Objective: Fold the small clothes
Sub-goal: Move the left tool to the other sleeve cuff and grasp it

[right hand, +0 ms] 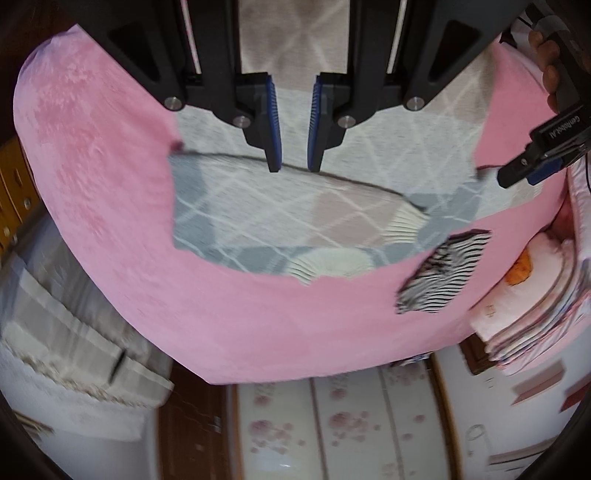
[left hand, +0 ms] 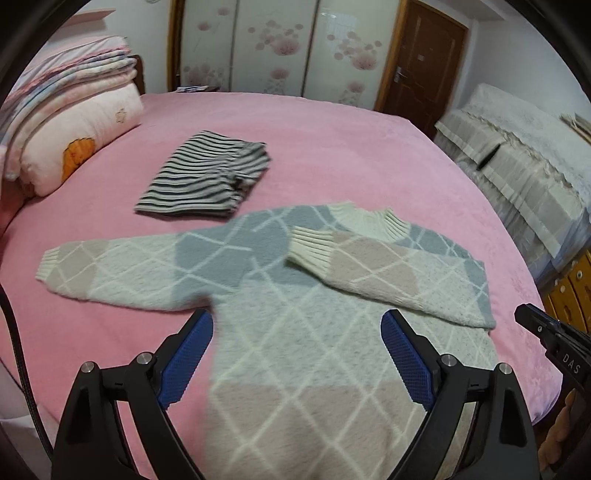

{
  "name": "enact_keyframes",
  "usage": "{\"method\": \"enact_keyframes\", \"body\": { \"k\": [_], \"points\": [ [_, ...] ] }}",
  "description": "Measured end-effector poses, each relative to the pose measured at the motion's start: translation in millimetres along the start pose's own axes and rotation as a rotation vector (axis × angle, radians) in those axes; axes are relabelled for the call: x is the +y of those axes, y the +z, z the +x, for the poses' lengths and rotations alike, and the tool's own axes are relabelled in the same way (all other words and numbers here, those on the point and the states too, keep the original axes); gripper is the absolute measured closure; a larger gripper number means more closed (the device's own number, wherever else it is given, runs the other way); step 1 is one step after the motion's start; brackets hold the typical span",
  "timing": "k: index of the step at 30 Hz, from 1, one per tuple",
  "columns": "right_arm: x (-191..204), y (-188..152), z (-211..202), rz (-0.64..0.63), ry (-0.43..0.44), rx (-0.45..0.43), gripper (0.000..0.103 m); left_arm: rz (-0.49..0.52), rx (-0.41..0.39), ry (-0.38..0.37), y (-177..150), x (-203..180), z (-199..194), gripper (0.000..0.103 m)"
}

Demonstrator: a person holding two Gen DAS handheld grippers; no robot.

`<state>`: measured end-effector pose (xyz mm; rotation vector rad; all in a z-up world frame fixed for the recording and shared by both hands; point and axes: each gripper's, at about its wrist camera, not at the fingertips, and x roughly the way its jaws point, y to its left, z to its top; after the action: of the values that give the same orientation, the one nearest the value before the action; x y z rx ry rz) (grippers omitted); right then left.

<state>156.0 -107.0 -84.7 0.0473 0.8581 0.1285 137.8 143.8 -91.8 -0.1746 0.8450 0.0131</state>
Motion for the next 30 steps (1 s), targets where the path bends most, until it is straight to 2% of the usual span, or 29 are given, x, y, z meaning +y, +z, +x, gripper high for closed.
{"method": "enact_keyframes", "body": {
  "k": [3,7,19,22,30],
  "points": [
    [36.3,8.8,-4.0,-0.057,0.035,-0.019,0.088,-0.039,-0.012,0.025,7.0,34.6,-15.4,0.011],
    [87.6,22.6,-7.0,-0.123,0.094,-0.041,0.088,-0.054,-0.036,0.109,19.4,81.3,-36.3,0.011],
    [218.3,52.5,-10.7,-0.277,0.238,-0.109,0.088,-0.100,-0.113,0.252,45.4,183.1,-84.0,0.011],
    [247.3,55.0,-4.0,-0.313,0.262,-0.112,0.088,-0.141,-0.102,0.291,51.4,210.4,-81.3,0.005],
    [309.2,57.5,42.0,-0.398,0.269,-0.106,0.088,-0.278,0.015,0.353,54.5,302.7,-30.5,0.005]
  ]
}}
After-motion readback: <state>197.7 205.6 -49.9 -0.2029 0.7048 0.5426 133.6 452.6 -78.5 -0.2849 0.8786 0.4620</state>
